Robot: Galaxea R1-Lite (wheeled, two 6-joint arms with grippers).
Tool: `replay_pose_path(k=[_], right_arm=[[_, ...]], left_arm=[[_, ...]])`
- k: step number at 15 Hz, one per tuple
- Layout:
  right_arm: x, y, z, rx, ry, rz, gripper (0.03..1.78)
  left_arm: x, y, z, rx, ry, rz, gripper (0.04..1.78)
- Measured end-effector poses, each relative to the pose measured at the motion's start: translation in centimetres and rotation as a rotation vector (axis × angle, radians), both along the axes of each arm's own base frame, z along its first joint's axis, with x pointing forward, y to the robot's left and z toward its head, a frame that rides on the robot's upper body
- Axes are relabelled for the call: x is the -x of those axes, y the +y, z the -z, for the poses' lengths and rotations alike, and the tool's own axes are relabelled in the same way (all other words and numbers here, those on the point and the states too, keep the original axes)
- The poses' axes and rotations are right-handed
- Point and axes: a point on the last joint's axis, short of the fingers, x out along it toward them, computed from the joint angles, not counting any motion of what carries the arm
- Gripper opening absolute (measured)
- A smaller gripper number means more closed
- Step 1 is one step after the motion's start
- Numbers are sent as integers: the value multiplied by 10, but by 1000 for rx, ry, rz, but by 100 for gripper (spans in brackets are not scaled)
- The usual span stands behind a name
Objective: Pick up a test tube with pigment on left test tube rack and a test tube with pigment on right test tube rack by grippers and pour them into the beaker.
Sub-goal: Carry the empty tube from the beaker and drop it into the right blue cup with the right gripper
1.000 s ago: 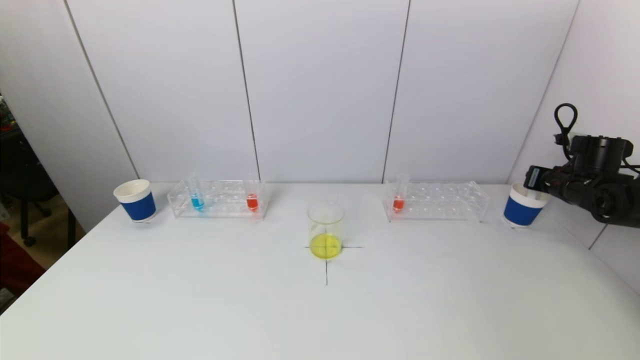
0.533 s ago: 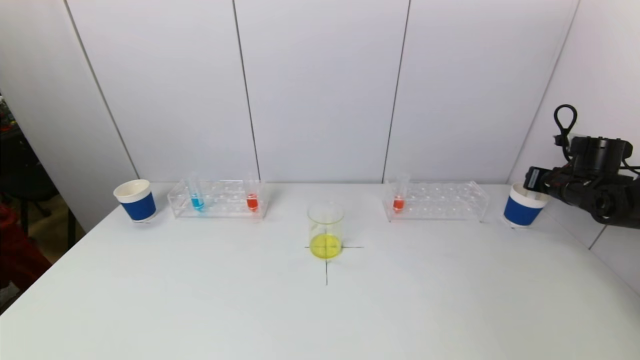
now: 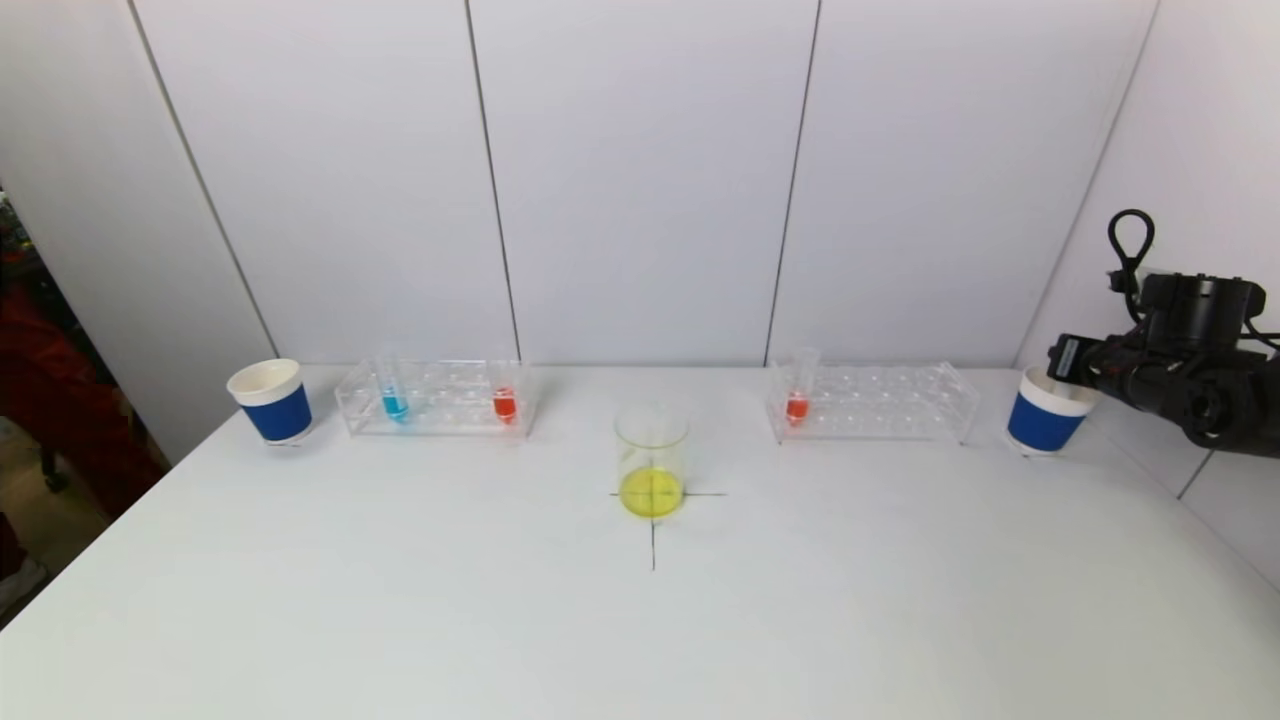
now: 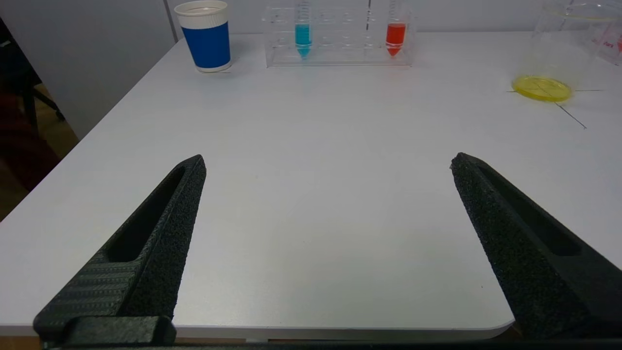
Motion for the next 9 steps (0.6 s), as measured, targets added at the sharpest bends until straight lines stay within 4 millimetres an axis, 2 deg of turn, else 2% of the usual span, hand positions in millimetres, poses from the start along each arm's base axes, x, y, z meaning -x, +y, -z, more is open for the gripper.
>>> replay_pose_path(k=[5, 7, 9], right_arm=[[0, 0, 0, 0, 0, 0, 146], [0, 0, -1, 0, -3, 1, 166], [1, 1, -7, 3, -16, -2, 176]], left_arm=[[0, 0, 0, 0, 0, 0, 176], [0, 0, 0, 0, 0, 0, 176], [0, 0, 0, 0, 0, 0, 176]])
